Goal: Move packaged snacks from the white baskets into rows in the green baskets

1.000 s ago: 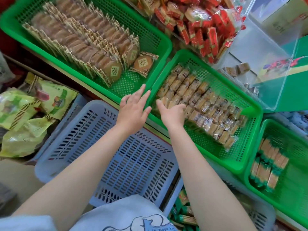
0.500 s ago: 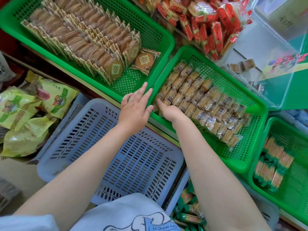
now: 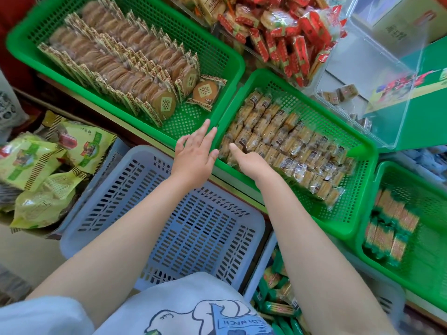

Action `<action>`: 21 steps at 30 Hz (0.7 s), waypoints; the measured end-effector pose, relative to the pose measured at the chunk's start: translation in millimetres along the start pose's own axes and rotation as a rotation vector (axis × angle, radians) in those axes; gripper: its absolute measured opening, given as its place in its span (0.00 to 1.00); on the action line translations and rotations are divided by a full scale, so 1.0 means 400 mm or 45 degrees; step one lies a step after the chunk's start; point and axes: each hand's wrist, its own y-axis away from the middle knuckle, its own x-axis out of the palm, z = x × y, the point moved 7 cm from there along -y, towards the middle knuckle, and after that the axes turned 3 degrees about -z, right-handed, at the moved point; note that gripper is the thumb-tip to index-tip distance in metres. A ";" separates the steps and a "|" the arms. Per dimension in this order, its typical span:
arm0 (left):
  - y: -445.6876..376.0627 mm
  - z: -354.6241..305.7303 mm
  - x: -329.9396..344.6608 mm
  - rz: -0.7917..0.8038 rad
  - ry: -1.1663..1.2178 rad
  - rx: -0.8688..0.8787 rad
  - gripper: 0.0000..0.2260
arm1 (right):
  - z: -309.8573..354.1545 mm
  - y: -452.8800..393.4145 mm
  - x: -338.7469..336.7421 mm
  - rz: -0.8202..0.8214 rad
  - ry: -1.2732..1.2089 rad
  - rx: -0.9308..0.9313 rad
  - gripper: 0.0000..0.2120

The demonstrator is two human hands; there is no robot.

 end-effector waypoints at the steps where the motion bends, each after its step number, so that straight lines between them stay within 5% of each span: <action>1: 0.002 -0.002 -0.002 0.008 -0.005 0.006 0.26 | -0.017 0.030 -0.016 -0.025 -0.033 -0.066 0.35; 7: 0.035 -0.071 -0.055 -0.085 -0.029 -0.126 0.24 | -0.276 0.219 -0.106 -0.346 -0.467 -0.260 0.11; 10: 0.156 -0.222 -0.051 -0.266 0.091 0.152 0.18 | -0.476 0.285 -0.105 -0.487 -0.627 -0.077 0.10; 12: 0.246 -0.302 0.029 -0.032 0.255 0.251 0.17 | -0.602 0.323 -0.079 -0.513 -0.659 0.063 0.10; 16: 0.402 -0.352 0.227 0.570 0.422 0.115 0.12 | -0.804 0.370 -0.025 -0.594 -0.543 0.188 0.08; 19: 0.482 -0.352 0.294 0.723 0.397 0.063 0.11 | -0.894 0.375 0.037 -0.590 -0.416 0.213 0.10; 21: 0.510 -0.356 0.308 0.765 0.374 0.052 0.12 | -0.913 0.361 0.099 -0.526 -0.296 0.173 0.21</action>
